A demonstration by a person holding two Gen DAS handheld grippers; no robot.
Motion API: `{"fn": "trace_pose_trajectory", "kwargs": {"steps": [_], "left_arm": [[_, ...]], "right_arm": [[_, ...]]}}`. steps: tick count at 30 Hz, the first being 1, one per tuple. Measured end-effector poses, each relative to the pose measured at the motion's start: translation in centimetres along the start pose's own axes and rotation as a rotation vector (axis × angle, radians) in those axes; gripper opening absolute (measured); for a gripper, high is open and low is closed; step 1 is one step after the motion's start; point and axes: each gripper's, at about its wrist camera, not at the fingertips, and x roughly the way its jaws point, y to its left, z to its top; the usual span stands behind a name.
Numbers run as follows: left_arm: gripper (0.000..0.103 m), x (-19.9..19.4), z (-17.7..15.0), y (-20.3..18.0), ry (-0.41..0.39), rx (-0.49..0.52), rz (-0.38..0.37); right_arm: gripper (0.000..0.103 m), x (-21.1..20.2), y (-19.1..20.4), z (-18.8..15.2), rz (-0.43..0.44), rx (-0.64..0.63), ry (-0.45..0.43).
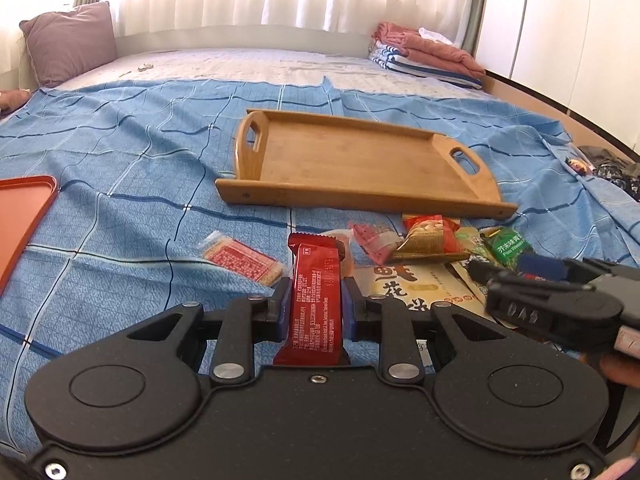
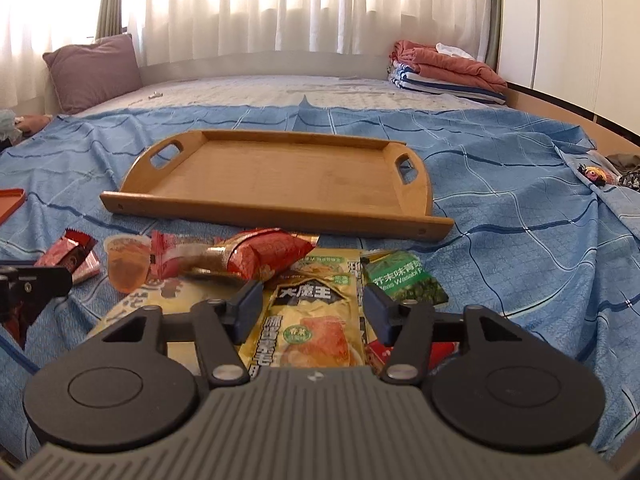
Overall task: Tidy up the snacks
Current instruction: 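Close left tool on the red bar while right tool grips the yellow bag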
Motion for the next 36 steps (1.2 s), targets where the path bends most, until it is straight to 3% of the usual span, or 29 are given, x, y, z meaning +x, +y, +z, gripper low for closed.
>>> {"fn": "trace_pose_trajectory", "kwargs": {"steps": [11,16,20,36], "left_arm": [[0.024,0.4,-0.5,0.1,0.023,-0.002,0.007],[0.024,0.7,-0.5,0.3,0.033,-0.012,0.006],[0.024,0.7,-0.5,0.3,0.032,-0.011,0.006],[0.024,0.6,0.3,0.8,0.006,-0.026,0.011]], "right_arm": [[0.076,0.6,0.2,-0.4,0.037,-0.007,0.04],[0.079,1.7,-1.2,-0.2,0.057,0.084,0.055],[0.066,0.8,0.1,-0.6,0.055,0.009,0.043],[0.065,-2.9,-0.3,0.0,0.065,0.05,-0.043]]}}
